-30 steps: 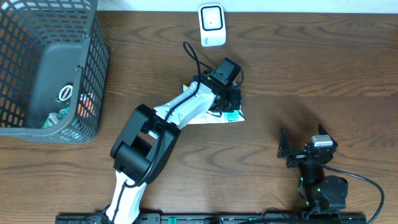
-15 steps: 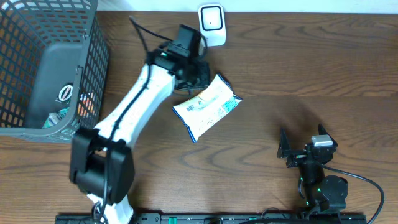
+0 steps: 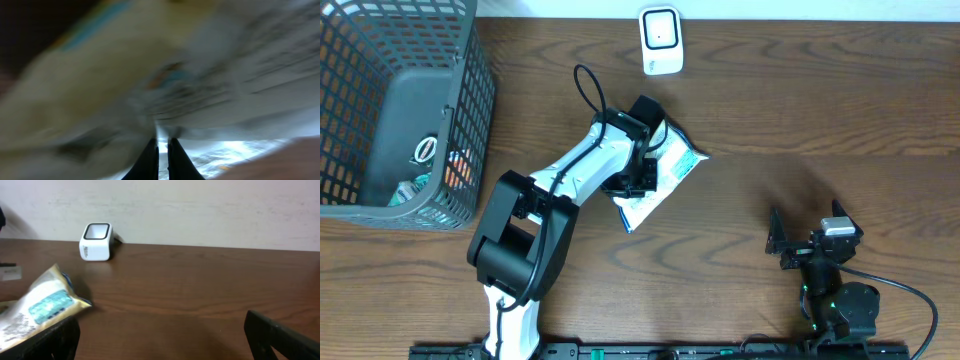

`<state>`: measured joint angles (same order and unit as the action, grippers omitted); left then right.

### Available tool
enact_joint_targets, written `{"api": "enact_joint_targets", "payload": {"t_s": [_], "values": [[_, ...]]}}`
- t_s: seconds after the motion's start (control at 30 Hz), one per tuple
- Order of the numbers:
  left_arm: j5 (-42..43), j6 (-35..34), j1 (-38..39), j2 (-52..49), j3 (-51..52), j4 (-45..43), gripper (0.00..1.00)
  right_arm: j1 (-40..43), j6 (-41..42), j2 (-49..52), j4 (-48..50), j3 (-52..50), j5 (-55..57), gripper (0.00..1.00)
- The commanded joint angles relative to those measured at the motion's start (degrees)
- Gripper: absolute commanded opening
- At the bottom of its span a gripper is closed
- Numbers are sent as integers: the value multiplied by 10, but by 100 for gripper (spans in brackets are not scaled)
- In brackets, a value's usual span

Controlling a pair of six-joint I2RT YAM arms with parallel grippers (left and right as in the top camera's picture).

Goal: Scan the item barcode

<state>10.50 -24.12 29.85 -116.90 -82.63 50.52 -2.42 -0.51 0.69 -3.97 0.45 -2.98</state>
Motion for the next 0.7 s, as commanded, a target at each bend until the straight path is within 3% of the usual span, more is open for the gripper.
{"api": "enact_joint_targets", "payload": {"t_s": [0.0, 0.23, 0.5, 0.67], "values": [[-142, 5, -12, -21, 9, 25, 9, 2, -4, -3, -2, -1, 2, 99], [-138, -7, -27, 45, -51, 19, 8, 2, -4, -3, -2, -1, 2, 99], [74, -15, -19, 80, -52, -80, 8, 2, -4, -3, -2, -1, 2, 99], [87, -21, 8, 53, -45, -84, 8, 2, -4, -3, -2, -1, 2, 99]]}}
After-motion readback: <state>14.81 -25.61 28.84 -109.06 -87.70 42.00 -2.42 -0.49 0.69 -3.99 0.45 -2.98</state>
